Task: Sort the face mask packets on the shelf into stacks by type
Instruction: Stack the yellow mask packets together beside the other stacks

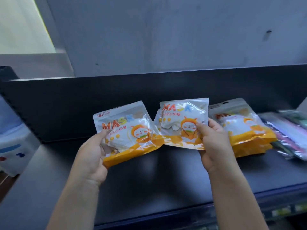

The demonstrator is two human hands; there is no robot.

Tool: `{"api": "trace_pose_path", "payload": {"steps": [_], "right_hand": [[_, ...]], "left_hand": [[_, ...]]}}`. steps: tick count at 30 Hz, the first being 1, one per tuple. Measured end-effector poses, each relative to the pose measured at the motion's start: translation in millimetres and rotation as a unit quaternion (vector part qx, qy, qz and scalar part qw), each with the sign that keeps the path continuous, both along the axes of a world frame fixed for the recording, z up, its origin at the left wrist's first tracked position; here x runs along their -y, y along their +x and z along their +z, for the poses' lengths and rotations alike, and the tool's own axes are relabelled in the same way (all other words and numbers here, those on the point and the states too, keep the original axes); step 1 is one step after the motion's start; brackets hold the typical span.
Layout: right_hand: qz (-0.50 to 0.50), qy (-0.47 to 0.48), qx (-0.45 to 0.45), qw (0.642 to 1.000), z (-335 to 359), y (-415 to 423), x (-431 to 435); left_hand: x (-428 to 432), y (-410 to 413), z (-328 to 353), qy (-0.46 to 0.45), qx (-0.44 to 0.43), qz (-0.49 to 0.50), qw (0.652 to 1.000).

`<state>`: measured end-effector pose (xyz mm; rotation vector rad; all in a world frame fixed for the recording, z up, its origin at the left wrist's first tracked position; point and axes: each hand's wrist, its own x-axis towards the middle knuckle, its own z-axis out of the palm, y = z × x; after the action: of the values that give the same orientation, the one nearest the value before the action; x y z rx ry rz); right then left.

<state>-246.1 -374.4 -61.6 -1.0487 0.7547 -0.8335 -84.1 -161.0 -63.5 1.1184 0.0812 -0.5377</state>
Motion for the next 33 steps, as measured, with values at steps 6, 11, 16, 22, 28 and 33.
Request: {"api": "trace_pose_path", "payload": {"steps": [6, 11, 16, 22, 28, 33], "right_hand": [[-0.075, -0.083, 0.004, 0.994, 26.5, -85.4, 105.6], [-0.15, -0.138, 0.014, 0.979, 26.6, -140.6, 176.2], [-0.231, -0.154, 0.026, 0.96, 27.4, -168.8, 217.9], [-0.277, -0.154, 0.035, 0.948, 25.9, -181.6, 244.7], [-0.189, -0.075, 0.076, 0.976, 25.0, -180.0, 262.6], [-0.118, -0.066, 0.065, 0.989, 16.1, -168.5, 265.0]], "left_hand": [[122.8, -88.8, 6.4, -0.022, -0.03, -0.016, 0.999], [214.6, -143.5, 5.3, -0.006, -0.006, -0.038, 0.999], [270.4, -172.9, 4.6, 0.038, 0.014, -0.063, 0.997], [311.5, -185.9, 1.8, 0.092, 0.098, -0.006, 0.991], [336.3, -194.0, -5.8, 0.179, 0.14, 0.006, 0.974], [341.1, -190.1, -16.3, 0.203, 0.113, -0.012, 0.973]]}}
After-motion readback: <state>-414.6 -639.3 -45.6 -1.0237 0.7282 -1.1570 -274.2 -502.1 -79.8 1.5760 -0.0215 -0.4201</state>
